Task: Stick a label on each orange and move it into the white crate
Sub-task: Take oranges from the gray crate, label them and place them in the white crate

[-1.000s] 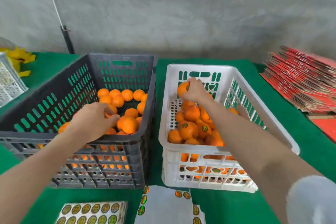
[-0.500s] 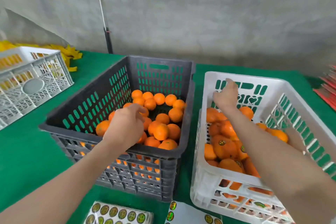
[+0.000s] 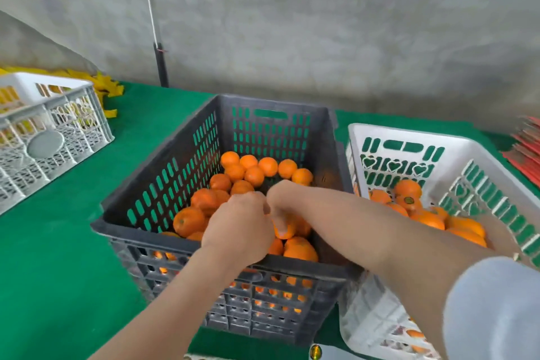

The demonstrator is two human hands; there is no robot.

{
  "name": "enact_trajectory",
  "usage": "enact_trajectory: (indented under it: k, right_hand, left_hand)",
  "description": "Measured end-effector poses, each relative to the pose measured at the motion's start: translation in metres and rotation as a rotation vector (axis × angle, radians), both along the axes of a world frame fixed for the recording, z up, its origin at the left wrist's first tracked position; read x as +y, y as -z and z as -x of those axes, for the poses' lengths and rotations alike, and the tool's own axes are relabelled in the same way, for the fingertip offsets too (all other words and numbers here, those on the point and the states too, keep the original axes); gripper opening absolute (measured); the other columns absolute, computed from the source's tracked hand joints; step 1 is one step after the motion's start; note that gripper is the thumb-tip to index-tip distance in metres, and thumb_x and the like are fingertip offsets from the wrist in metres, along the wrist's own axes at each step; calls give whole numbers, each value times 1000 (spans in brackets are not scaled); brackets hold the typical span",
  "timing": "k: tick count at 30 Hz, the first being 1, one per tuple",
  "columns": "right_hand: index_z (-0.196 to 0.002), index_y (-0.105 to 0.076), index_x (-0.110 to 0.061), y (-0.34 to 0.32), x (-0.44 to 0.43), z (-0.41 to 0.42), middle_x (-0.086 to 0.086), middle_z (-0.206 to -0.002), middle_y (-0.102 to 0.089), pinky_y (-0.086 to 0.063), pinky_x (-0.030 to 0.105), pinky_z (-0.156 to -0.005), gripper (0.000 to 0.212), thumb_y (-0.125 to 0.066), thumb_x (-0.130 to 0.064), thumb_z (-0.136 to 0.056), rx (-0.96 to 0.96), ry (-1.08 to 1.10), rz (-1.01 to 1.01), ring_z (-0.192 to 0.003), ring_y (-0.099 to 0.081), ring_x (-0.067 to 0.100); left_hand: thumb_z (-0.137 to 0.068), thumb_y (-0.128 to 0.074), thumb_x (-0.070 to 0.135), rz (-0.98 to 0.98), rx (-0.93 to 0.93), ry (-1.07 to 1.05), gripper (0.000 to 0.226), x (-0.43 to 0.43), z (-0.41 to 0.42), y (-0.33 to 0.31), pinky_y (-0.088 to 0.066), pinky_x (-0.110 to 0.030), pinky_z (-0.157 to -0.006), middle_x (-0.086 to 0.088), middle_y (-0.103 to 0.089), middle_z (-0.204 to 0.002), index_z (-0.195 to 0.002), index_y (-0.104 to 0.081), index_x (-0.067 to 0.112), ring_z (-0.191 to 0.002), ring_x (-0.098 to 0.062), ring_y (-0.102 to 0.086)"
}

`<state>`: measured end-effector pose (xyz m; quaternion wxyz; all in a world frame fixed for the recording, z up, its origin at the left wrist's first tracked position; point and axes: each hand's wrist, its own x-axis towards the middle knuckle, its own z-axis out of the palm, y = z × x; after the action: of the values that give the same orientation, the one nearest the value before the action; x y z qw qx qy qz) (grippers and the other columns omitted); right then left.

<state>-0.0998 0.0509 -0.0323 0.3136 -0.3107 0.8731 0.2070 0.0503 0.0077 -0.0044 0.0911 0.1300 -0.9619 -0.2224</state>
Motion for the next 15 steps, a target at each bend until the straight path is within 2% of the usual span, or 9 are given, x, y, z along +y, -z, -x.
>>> enact_trajectory:
  k: [3,4,6,9,10,12,13,15]
  right_hand:
    - [-137,-45,-8,14,5,-7,10,-146,-38,-35,36,-104,52,-60,-6,-88,-50,-46,10,-133,-36,28]
    - [-133,-48,-8,15,5,-10,13,-142,-42,-33,36,-104,45,-56,-2,-89,-55,-76,20,-131,-37,27]
    - [-114,-57,-12,12,4,-12,13,-121,-53,-33,35,-101,25,-52,-3,-92,-25,-103,94,-120,-44,28]
    - [-95,-51,-16,-16,-4,-20,8,-114,-47,-36,38,-98,2,-51,-17,-94,-13,-95,385,-100,-49,24]
    - [-93,-48,-13,-27,-3,-23,8,-114,-43,-41,41,-92,10,-55,-19,-90,35,-121,519,-95,-49,25]
    - [-103,-48,-8,-45,6,-31,10,-114,-38,-48,44,-80,28,-63,-17,-81,131,-152,766,-91,-50,28]
    - [-108,-48,-9,-53,17,-38,8,-112,-37,-48,43,-80,35,-65,-16,-78,160,-139,895,-94,-48,27]
    - [-116,-47,-15,-68,49,-55,1,-110,-36,-42,35,-84,49,-70,-13,-73,166,-37,1172,-102,-42,19]
  left_hand:
    - [-91,-52,21,-12,-5,12,23,-4,1,2,-51,-34,-66,-3,-64,-105,-113,-60,22,-89,-24,-61]
    - [-92,-52,20,-19,-3,13,23,-4,0,3,-52,-34,-67,-3,-64,-105,-113,-60,21,-89,-23,-61]
    - [-92,-51,21,-21,14,6,22,-5,-1,3,-52,-32,-66,-3,-65,-104,-113,-59,19,-87,-22,-62]
    - [-93,-50,23,5,32,-6,21,-6,0,3,-49,-27,-61,-1,-64,-93,-108,-61,16,-81,-19,-62]
    - [-92,-50,23,18,40,-1,17,-6,0,2,-49,-28,-59,1,-63,-85,-101,-62,15,-76,-17,-61]
    - [-90,-51,22,23,87,4,12,-6,-2,1,-53,-32,-59,2,-60,-75,-87,-61,16,-68,-17,-60]
    - [-90,-52,22,20,130,7,12,-6,-3,1,-54,-35,-60,2,-60,-74,-83,-61,17,-66,-18,-60]
    - [-89,-55,22,-21,242,14,10,-5,-8,0,-54,-35,-58,3,-63,-75,-87,-65,19,-66,-16,-60]
